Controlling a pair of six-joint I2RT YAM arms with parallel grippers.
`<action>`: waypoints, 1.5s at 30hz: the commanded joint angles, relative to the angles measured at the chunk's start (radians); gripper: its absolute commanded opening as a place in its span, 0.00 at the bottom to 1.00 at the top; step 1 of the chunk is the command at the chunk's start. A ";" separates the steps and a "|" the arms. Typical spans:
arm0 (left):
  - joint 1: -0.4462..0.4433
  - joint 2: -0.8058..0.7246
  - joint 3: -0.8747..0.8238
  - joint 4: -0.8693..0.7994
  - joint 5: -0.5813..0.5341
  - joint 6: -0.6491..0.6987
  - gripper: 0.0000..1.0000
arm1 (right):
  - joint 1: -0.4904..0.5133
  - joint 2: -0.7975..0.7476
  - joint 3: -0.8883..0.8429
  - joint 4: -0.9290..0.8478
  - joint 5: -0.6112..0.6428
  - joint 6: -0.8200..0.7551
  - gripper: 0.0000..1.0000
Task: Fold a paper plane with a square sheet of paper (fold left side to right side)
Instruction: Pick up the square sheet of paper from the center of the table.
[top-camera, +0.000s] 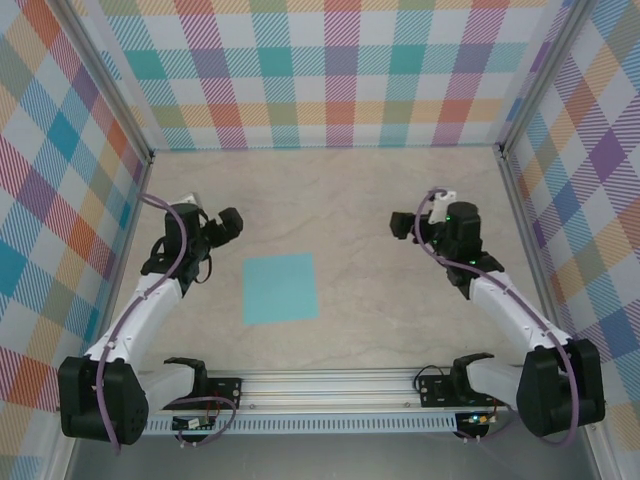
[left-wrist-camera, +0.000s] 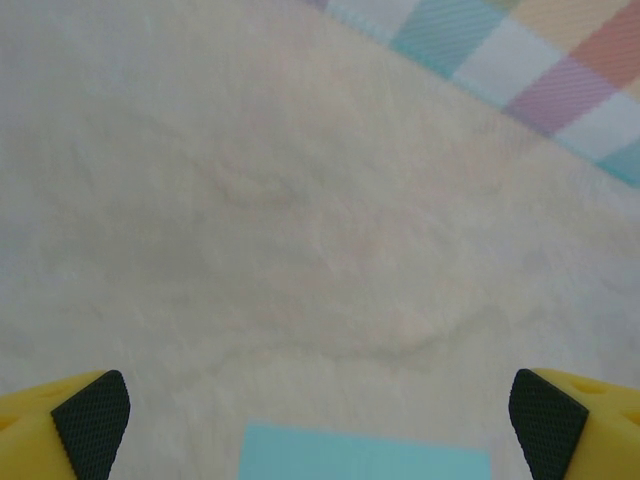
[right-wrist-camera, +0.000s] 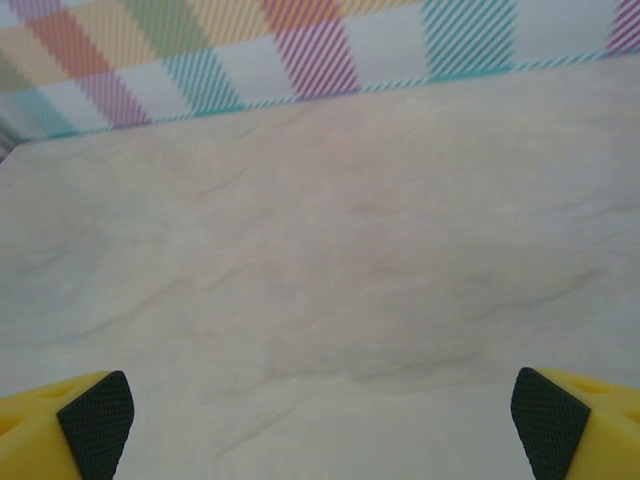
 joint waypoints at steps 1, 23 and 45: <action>-0.031 0.029 -0.011 -0.299 0.212 -0.127 1.00 | 0.151 0.078 0.048 -0.145 0.073 0.173 1.00; -0.158 0.175 -0.174 -0.202 0.433 -0.105 0.83 | 0.550 0.950 0.841 -0.469 0.178 0.352 1.00; -0.175 0.294 -0.202 -0.156 0.398 -0.081 0.78 | 0.666 1.019 0.872 -0.589 -0.001 0.424 0.95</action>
